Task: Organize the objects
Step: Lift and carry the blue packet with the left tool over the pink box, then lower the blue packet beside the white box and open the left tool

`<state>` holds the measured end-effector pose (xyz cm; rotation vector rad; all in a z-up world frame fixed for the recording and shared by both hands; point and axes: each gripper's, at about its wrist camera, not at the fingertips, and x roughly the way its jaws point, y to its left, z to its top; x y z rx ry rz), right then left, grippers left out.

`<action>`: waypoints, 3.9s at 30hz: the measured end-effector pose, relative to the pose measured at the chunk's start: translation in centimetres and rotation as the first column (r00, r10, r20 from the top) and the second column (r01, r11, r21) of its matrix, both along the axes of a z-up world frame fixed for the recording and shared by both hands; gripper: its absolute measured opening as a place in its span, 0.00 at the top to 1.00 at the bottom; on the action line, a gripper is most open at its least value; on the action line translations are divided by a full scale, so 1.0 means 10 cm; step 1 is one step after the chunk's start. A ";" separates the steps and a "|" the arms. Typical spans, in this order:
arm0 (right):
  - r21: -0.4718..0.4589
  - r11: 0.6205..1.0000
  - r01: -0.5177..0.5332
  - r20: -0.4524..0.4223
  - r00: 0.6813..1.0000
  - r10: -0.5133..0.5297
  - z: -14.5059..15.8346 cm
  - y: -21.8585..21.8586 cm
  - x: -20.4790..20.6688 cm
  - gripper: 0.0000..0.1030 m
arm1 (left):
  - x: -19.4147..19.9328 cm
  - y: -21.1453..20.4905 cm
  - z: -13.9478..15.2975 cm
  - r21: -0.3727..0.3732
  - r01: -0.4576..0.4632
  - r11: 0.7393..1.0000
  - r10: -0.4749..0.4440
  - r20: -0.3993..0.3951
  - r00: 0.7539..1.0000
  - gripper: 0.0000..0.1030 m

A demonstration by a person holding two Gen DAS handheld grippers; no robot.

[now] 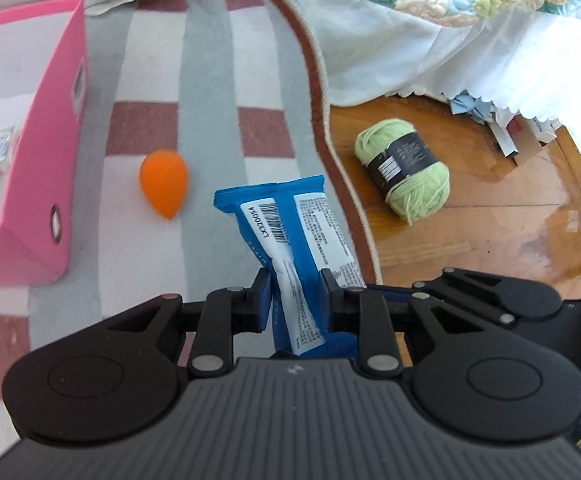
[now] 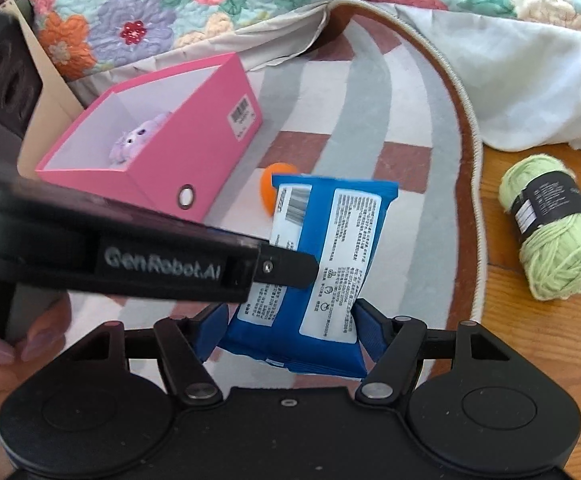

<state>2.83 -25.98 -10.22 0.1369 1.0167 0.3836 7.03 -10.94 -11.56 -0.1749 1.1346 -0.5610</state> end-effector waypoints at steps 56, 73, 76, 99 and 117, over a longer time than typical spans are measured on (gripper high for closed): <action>-0.009 0.948 -0.318 0.181 0.932 0.314 1.26 1.23 -0.31 0.42 | -0.72 1.56 1.27 -0.063 -0.256 0.965 0.263 0.166 0.950 0.78; 0.031 0.950 -0.310 0.221 0.929 0.296 1.21 1.53 0.14 0.46 | -0.34 1.90 1.24 -0.045 -0.320 0.946 0.322 0.191 0.927 0.78; 0.035 0.955 -0.294 0.221 0.934 0.279 1.19 1.57 0.23 0.47 | -0.22 1.92 1.23 -0.042 -0.324 0.945 0.326 0.191 0.926 0.78; -0.021 0.977 -0.214 0.122 0.969 0.215 0.65 1.85 1.24 0.54 | 0.88 2.10 0.55 -0.028 -0.325 0.945 0.326 0.100 0.940 0.78; -0.130 0.971 -0.203 0.110 0.970 0.218 0.28 1.99 1.31 0.55 | 1.04 2.19 0.02 -0.114 -0.338 0.934 0.340 0.001 0.940 0.78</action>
